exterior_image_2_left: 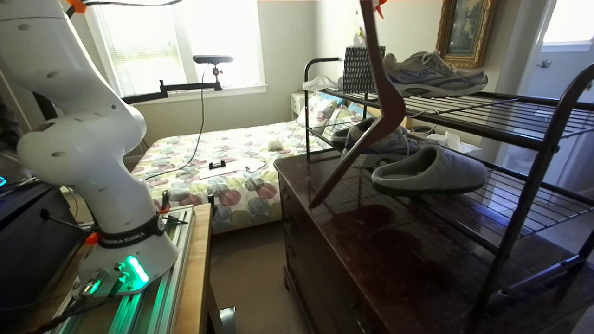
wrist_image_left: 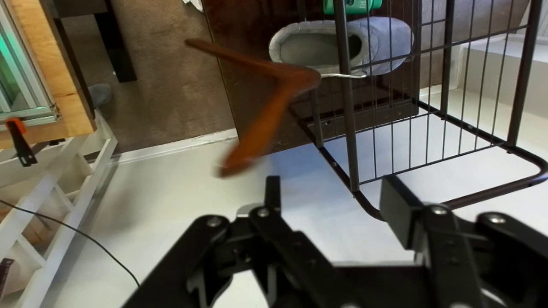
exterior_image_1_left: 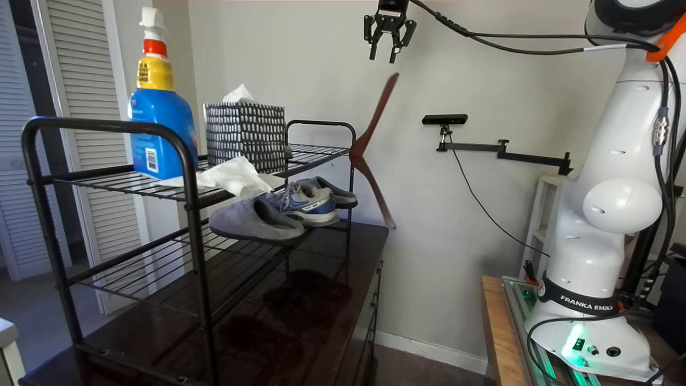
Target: Put the brown hanger on the right side of the shoe rack.
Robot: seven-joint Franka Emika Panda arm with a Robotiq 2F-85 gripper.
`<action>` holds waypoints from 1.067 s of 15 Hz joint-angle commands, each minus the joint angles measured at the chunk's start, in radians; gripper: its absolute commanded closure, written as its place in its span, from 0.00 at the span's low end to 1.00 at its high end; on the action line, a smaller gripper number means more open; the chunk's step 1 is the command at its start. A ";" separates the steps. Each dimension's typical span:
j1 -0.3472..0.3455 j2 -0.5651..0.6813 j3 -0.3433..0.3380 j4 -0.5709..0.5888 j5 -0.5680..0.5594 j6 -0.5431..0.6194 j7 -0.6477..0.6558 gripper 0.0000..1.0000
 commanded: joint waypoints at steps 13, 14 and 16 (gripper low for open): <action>0.005 0.003 0.053 0.083 -0.138 -0.080 0.027 0.00; 0.005 0.002 0.056 0.081 -0.147 -0.079 0.025 0.00; 0.005 -0.004 0.064 0.074 -0.171 -0.073 0.021 0.00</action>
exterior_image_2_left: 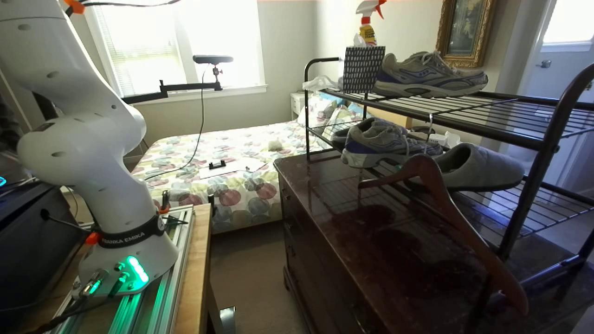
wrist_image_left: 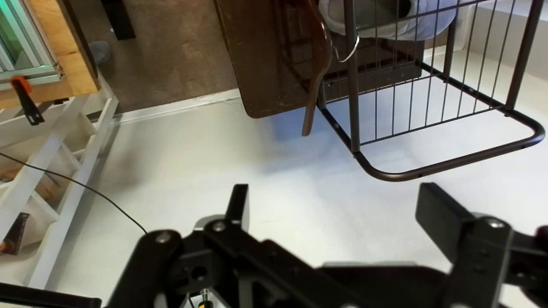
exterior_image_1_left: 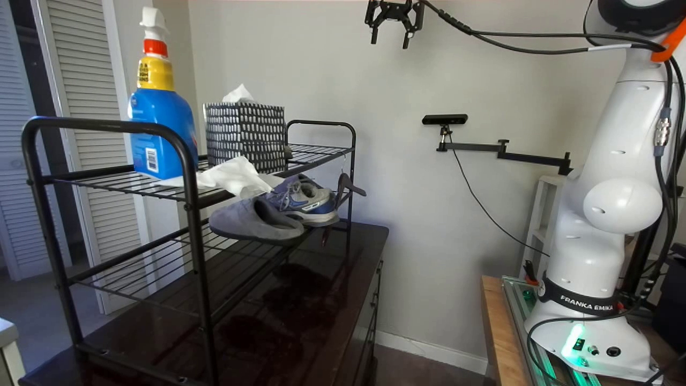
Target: Put the brown hanger on the right side of the shoe rack.
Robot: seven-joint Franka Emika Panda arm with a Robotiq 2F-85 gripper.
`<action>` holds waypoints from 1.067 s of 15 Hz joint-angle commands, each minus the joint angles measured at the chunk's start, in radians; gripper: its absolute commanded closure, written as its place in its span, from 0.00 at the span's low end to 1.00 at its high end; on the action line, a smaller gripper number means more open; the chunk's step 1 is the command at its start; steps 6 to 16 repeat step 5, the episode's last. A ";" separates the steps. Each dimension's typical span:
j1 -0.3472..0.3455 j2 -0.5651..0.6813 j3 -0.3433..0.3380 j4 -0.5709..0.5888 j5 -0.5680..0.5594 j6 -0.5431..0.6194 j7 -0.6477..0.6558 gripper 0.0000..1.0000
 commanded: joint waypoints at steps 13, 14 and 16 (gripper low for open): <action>0.001 -0.004 0.013 0.000 -0.033 0.000 -0.001 0.00; 0.001 -0.004 0.013 0.000 -0.033 0.000 -0.001 0.00; 0.001 -0.004 0.013 0.000 -0.033 0.000 -0.001 0.00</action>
